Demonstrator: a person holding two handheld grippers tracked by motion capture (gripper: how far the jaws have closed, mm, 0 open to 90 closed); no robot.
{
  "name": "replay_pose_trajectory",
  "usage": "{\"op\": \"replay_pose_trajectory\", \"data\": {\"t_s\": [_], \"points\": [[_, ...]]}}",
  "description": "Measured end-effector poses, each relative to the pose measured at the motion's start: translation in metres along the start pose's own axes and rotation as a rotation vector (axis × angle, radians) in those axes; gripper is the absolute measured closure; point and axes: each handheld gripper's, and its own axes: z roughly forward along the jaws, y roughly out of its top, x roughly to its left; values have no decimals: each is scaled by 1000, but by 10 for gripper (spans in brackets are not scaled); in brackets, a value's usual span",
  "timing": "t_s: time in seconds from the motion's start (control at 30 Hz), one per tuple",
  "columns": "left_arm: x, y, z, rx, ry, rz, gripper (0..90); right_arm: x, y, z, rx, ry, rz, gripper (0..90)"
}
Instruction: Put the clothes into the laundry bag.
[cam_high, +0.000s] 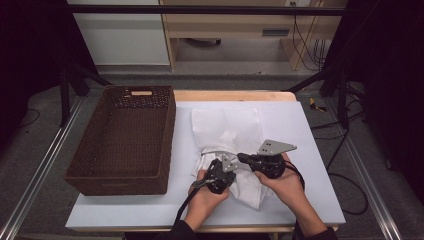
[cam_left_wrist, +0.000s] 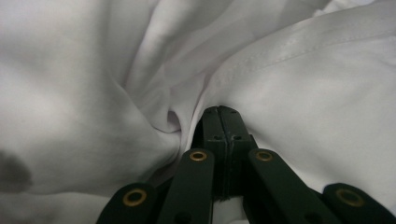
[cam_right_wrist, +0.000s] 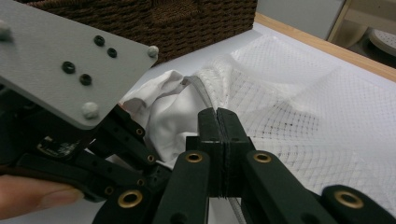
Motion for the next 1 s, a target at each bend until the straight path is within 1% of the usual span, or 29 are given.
{"op": "replay_pose_trajectory", "data": {"t_s": [0.03, 0.13, 0.2, 0.33, 0.4, 0.63, 0.77, 0.87, 1.0], "points": [[1, 0, 0, -11, 5, -7, 900, 0, 0, 0, 1, 1, 1, 900], [3, 0, 1, -28, 22, -8, 900, 0, -1, 1, 8, -3, 8, 900], [5, 1, 1, -39, 26, -19, 900, 0, -2, 1, 12, -2, 8, 900], [11, 2, 0, -56, 38, -25, 900, 0, -2, 2, 18, 1, 1, 900], [12, 3, -1, -68, 48, -21, 900, 0, -2, 3, 24, 2, 0, 900], [24, 3, -7, -98, 46, -65, 900, 2, -4, 6, 46, 5, -7, 900], [26, 7, -7, -117, 57, -47, 900, 4, -4, 9, 59, 8, -10, 900], [28, 12, -5, -136, 60, -54, 900, 5, -4, 11, 67, 13, -14, 900], [31, 16, -1, -141, 62, -52, 900, 6, -4, 13, 73, 16, -15, 900]]}}
